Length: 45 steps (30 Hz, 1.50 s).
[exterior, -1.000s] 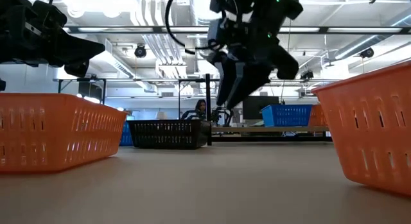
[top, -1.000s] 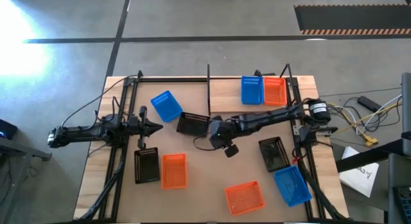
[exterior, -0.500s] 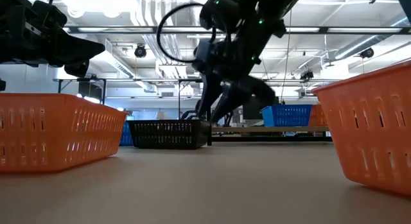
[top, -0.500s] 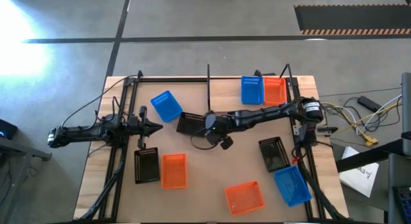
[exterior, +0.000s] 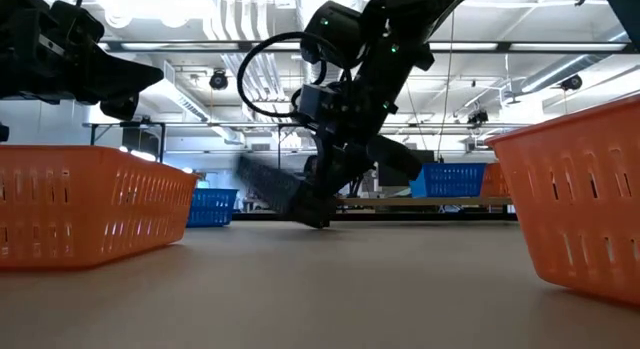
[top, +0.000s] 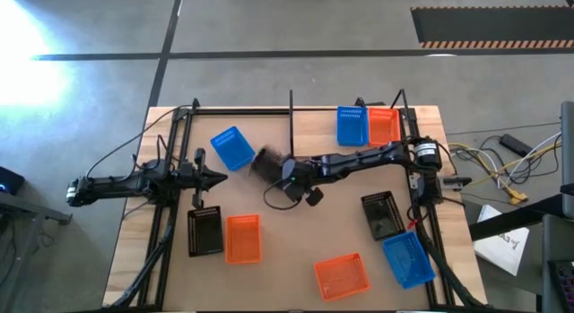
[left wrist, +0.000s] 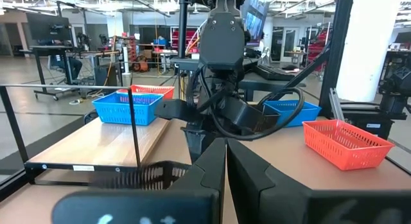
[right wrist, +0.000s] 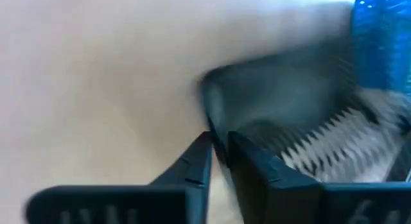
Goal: Stack baskets on shelf by color
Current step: Put the top black bin on the shelf
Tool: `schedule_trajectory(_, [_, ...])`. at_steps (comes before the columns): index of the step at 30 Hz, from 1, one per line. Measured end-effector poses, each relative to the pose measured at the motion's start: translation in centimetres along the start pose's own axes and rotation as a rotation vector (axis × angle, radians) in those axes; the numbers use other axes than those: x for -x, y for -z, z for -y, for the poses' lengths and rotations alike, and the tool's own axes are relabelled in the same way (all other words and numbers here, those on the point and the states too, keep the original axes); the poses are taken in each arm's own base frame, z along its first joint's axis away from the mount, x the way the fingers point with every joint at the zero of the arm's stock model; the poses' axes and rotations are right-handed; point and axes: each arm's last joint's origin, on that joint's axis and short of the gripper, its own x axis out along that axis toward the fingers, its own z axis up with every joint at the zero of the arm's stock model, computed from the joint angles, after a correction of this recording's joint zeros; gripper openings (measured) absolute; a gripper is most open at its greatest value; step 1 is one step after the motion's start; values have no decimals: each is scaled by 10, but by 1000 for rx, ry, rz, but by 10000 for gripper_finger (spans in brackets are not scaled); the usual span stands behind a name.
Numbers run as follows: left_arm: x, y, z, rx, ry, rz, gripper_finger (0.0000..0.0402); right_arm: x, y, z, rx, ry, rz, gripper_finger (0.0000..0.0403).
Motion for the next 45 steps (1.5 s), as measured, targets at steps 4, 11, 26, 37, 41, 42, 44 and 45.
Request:
schedule_trajectory(4, [0, 0, 0, 0, 0, -1, 0, 0, -2, -2, -17, -8, 3, 12])
schedule_trajectory(11, [0, 0, 0, 0, 0, 0, 0, 32, -18, -12, -50, -64, 83, 10])
schedule_trajectory(26, [0, 0, 0, 0, 0, 0, 0, 160, 9, -18, -559, -254, 105, 9])
schedule_trajectory(37, [0, 0, 0, 0, 0, 0, 0, 137, 62, 29, -697, 39, -69, 9])
schedule_trajectory(41, [0, 0, 0, 0, 0, 0, 0, 110, 83, 44, -751, 34, -142, 9])
schedule_trajectory(42, [0, 0, 0, 0, 0, 0, 0, 103, 87, 47, -762, 34, -164, 9])
schedule_trajectory(44, [0, 0, 0, 0, 0, 0, 0, 91, 93, 51, -762, 42, -217, 9])
schedule_trajectory(45, [0, 0, 0, 0, 0, 0, 0, 85, 95, 52, -751, 50, -245, 10])
